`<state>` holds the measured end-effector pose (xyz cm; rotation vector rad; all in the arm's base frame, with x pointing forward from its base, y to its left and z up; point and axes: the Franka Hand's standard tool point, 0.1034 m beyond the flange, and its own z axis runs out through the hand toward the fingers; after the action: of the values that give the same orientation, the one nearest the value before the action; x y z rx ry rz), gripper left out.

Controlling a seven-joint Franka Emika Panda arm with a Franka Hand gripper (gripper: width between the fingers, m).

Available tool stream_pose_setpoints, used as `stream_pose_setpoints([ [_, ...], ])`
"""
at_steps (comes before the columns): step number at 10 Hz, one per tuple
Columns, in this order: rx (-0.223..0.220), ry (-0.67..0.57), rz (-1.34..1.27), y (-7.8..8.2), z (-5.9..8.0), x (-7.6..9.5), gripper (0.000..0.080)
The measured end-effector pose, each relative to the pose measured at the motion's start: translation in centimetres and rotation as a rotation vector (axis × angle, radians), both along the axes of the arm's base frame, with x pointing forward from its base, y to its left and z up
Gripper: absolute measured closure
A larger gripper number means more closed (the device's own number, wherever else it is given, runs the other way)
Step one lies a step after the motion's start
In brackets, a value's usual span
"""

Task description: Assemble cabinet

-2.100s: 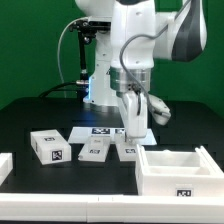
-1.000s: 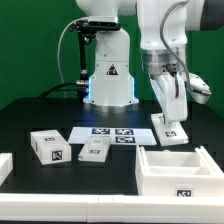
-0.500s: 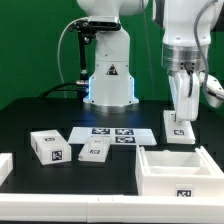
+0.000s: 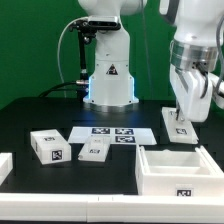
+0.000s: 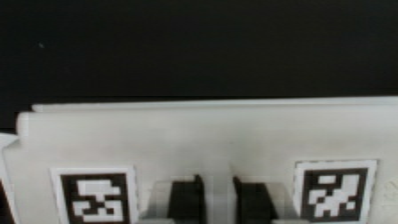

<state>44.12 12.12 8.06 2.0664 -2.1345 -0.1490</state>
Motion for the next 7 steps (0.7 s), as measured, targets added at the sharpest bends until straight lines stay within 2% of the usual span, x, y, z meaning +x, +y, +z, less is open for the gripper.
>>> stream_pose_setpoints([
  [1, 0.01, -0.009, -0.002, 0.03, 0.62, 0.33, 0.0735],
  [7, 0.005, -0.042, 0.011, 0.18, 0.03, 0.43, 0.0735],
])
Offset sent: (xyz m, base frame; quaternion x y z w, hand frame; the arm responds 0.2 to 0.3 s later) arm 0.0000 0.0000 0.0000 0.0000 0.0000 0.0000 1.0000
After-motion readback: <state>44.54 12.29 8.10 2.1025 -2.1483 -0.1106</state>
